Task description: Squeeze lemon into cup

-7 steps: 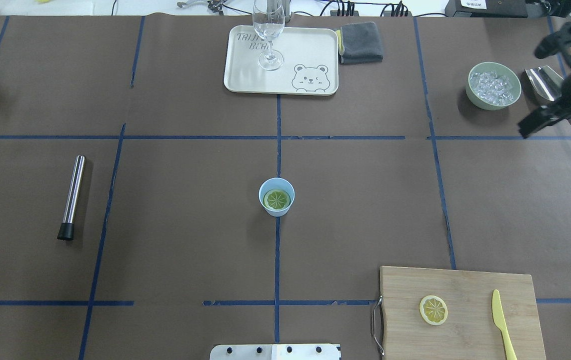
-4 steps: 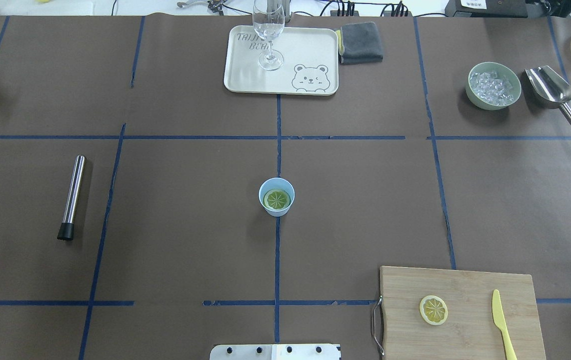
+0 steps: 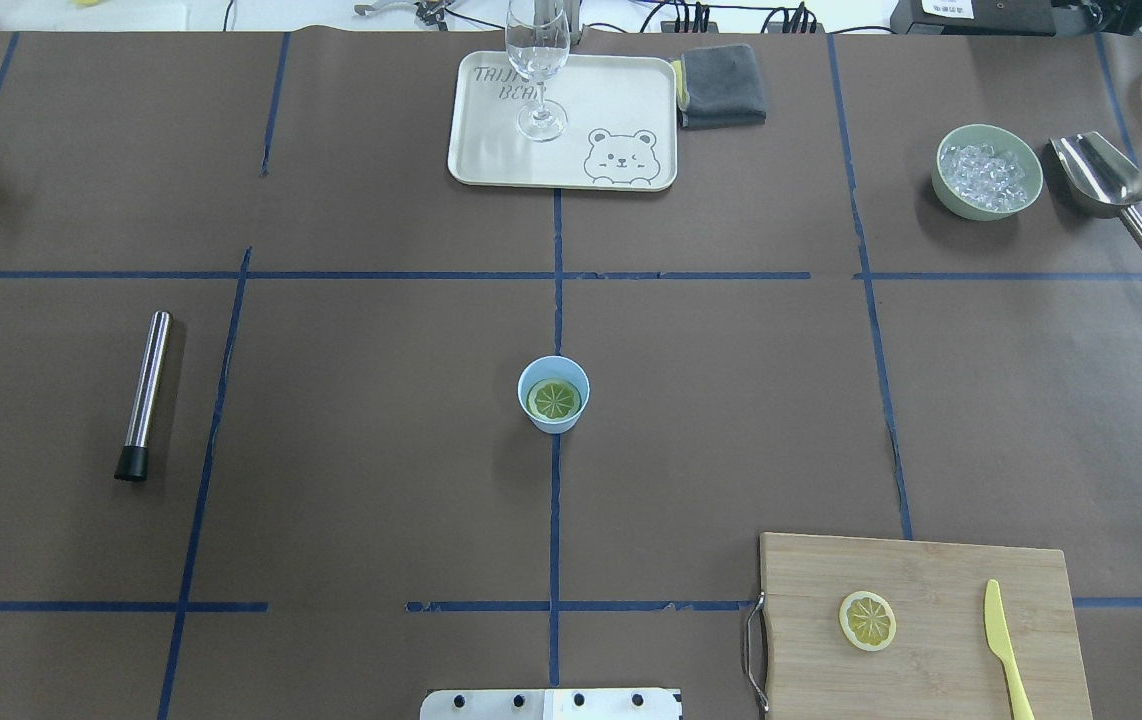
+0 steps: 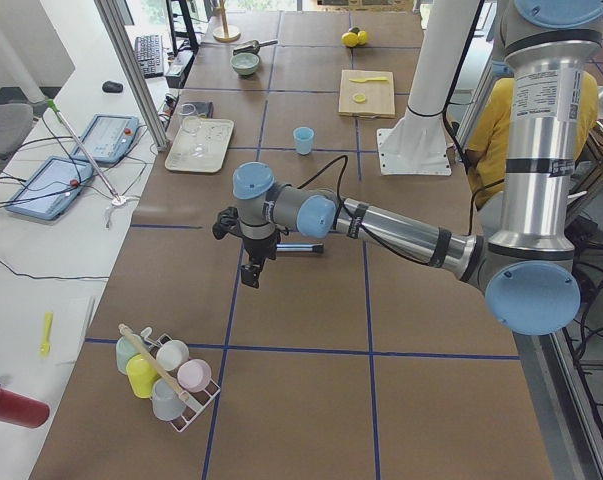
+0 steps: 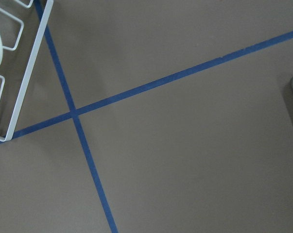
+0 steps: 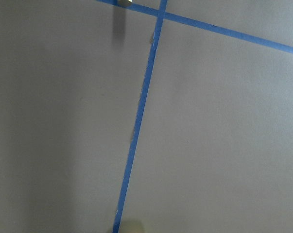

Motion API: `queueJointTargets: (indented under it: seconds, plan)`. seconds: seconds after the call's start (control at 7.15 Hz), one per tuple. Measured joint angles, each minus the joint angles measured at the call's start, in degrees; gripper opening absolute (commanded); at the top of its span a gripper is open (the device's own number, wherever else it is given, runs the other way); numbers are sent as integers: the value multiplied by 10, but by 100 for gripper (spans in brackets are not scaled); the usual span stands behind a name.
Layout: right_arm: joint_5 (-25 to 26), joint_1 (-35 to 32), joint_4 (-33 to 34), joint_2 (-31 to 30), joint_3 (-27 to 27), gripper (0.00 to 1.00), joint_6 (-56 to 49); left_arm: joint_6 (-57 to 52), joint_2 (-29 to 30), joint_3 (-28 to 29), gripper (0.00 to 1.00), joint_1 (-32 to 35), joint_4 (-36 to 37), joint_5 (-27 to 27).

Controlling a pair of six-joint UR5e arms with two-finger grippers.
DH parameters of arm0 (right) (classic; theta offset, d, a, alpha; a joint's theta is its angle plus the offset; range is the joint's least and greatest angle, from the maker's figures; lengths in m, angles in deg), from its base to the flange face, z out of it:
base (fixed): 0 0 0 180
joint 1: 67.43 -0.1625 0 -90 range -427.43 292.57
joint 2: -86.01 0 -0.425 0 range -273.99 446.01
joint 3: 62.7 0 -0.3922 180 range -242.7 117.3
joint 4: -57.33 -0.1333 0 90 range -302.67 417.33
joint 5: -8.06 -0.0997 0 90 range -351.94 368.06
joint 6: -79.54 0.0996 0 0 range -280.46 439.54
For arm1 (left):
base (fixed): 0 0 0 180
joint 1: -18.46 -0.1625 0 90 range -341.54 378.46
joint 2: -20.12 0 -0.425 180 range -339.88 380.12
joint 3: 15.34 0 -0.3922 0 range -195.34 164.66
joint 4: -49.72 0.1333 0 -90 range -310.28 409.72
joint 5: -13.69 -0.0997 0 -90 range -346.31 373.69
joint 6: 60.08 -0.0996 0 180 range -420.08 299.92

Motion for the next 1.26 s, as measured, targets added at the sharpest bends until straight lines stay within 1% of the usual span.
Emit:
queueJointTargets:
  seconds: [0.14,0.28,0.42,0.56,0.7,0.84,0.98,1.12,1.26]
  plan:
    - [-1,-1,0,-5,-3,100,-3,-2,22,-8,100,-8,-7,5]
    - [-2,-2,0,-8,-5,100,-10,-6,42,-10,100,-17,-31,9]
    - [-2,-4,0,-10,-7,100,-20,6,56,-3,100,-25,-75,8]
    - [-2,-7,0,-12,-8,100,-25,61,70,4,100,-30,-118,8]
    - [-2,-11,0,-14,-11,100,-28,147,84,12,100,-33,-164,8]
    - [-2,-16,0,-17,-11,100,-29,208,85,28,100,-36,-235,9]
    - [-2,-20,0,-20,-12,100,-31,237,71,43,100,-47,-311,9]
    - [-2,-21,0,-22,-12,100,-31,260,50,50,100,-66,-357,6]
    - [-2,-22,0,-24,-14,100,-31,299,32,53,100,-87,-376,-7]
